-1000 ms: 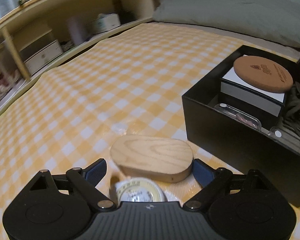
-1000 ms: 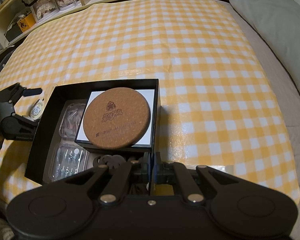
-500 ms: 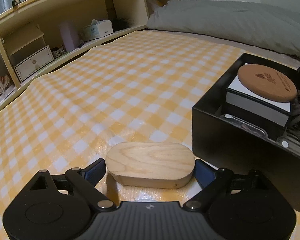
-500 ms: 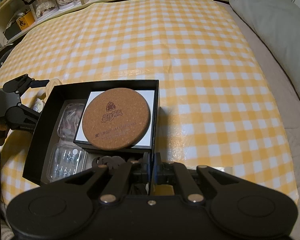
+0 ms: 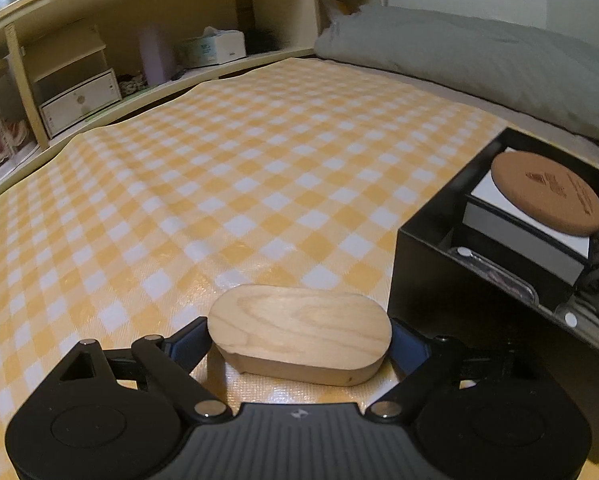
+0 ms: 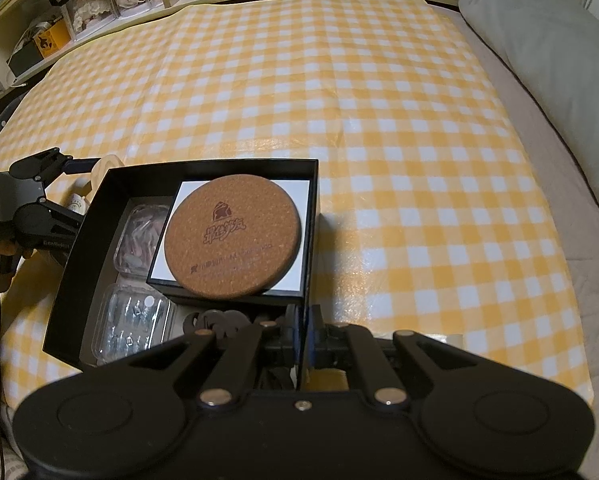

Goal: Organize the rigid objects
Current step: 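Close the left tool on the wooden oval block and lift it, then carry the wooden block with the left tool over the black tray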

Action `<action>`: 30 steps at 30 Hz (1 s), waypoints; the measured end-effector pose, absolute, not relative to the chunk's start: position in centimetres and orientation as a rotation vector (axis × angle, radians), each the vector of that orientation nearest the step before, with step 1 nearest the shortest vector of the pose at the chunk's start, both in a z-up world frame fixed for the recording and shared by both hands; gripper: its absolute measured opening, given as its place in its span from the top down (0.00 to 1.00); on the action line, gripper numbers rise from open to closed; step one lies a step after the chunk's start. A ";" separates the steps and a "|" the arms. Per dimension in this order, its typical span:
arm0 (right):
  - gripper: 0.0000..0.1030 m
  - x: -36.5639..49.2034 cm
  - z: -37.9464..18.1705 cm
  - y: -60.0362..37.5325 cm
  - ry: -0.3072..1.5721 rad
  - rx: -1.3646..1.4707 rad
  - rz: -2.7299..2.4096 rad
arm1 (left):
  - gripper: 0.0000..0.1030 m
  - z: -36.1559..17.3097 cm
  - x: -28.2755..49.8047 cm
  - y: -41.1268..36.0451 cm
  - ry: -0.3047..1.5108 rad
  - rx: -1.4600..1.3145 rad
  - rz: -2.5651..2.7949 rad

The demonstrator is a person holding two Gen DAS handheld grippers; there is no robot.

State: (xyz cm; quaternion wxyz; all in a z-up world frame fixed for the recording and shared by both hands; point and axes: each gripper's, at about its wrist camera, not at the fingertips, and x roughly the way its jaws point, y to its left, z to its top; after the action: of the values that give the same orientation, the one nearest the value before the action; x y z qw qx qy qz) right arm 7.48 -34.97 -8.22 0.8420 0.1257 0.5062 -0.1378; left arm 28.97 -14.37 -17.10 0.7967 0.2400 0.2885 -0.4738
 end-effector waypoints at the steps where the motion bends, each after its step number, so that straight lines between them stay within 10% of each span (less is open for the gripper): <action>1: 0.95 7.5 -8.2 -35.0 1.069 0.268 -0.292 | 0.11 -17.0 29.0 -14.3 0.627 0.501 -1.004; 30: 0.97 7.2 -8.3 -35.6 1.060 0.306 -0.309 | 0.11 -5.4 16.8 -15.2 0.685 0.085 -0.699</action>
State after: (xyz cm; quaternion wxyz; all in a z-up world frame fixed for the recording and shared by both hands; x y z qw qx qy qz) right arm 7.18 -35.58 -8.31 0.8403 0.1447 0.5016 -0.1463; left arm 16.82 -15.18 -5.37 0.8818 0.0407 0.3288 -0.3357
